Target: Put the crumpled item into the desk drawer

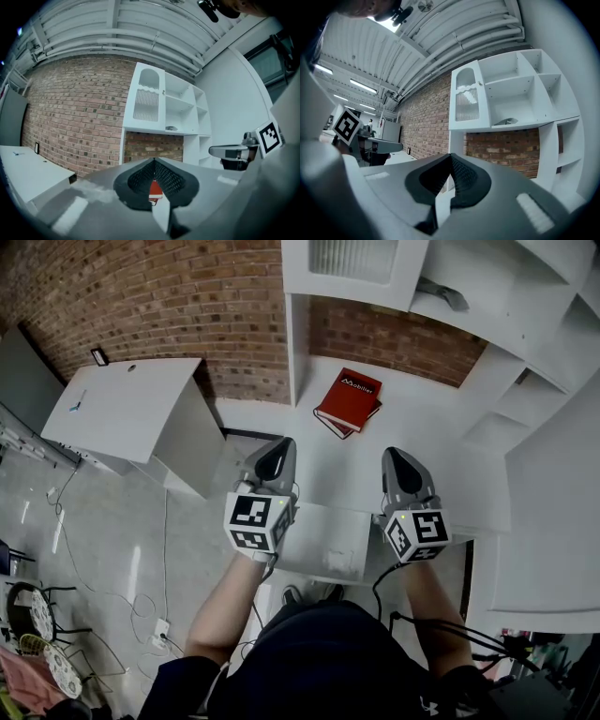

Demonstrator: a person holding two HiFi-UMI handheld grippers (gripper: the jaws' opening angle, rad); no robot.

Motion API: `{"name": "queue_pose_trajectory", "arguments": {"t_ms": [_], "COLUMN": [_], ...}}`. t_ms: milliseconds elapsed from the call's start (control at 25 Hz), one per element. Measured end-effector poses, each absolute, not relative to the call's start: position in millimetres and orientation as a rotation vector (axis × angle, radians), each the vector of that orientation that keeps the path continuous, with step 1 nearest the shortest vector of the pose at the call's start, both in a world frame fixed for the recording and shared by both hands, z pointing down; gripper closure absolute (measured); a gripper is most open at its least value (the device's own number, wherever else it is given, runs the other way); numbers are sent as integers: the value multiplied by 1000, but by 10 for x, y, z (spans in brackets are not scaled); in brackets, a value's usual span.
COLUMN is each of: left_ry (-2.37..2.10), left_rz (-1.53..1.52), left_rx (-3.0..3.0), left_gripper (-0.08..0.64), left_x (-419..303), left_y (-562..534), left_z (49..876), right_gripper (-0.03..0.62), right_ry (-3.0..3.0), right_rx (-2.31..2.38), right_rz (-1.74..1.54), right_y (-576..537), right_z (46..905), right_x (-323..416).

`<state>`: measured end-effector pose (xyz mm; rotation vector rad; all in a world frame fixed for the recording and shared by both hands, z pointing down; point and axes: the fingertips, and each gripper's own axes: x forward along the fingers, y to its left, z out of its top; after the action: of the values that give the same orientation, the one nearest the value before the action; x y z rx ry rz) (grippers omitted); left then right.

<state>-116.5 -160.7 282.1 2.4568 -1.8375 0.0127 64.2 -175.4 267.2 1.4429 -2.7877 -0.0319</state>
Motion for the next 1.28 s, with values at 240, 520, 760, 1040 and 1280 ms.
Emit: {"name": "queue_pose_trajectory", "arguments": {"t_ms": [240,520,760,1040,1280], "left_ry": [-1815,-1798,-1793,-1786,-1777], "left_rz": [16,28,39,39,44], "left_rx": [2450,2454,2453,2450,2452], "left_gripper": [558,558,557,558,558], "left_x": [-1162,-1164,-1164,-1179,-1155], "left_y": [-1645,-1671,-1677,-1697,-1721], "left_z": [2903,2928,2980,3013,3047], "right_gripper": [591,591,591,591,591], "right_ry": [-2777,-2764,-2762,-2762,-2761], "right_rx": [1441,1451,1461,1462,1461], "right_rz": [-3,25,46,62,67], "right_y": [-1773,-1792,-1798,-1816,-1843], "right_z": [2743,2805,2843,2879,2894], "right_x": [605,579,587,561,559]}}
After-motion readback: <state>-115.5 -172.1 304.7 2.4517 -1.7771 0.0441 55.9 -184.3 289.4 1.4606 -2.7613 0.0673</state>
